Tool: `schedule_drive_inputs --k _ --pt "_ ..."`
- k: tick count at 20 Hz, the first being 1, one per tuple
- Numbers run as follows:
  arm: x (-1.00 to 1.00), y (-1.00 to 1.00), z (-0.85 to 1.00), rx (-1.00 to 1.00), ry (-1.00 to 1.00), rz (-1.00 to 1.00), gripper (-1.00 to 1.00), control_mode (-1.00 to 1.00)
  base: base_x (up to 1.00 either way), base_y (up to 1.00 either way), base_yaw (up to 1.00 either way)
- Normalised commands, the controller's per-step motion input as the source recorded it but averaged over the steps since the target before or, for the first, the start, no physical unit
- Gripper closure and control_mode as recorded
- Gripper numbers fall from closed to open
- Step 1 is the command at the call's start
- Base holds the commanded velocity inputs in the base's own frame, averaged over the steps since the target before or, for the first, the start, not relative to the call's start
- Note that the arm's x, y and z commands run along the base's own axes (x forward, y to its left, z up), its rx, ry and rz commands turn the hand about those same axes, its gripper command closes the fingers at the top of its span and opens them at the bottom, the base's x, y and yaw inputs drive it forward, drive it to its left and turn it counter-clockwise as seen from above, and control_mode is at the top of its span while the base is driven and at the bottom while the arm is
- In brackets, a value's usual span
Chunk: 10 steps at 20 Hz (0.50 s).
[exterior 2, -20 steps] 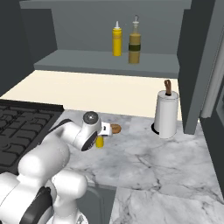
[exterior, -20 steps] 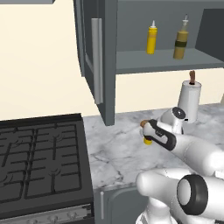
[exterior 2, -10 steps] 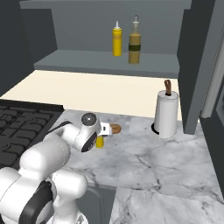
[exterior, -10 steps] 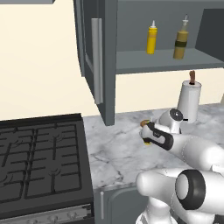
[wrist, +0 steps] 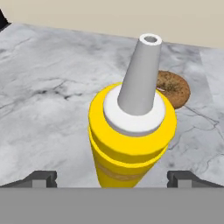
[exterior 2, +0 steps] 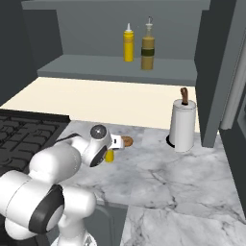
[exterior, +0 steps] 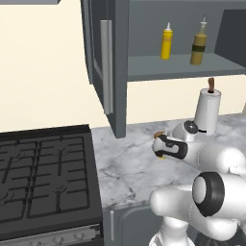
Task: Pick the oil and vinegar bottle and mustard from the counter and place them in the cabinet.
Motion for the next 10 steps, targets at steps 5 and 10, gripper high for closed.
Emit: schedule_drive_inputs --k 5,10 --pt "0.08 0.00 -0.06 0.00 -0.03 0.00 -1.00 -1.00 0.00 0.00 0.00" --pt "0.11 0.00 -0.03 0.00 -0.02 0.00 -1.00 -1.00 0.00 0.00 0.00"
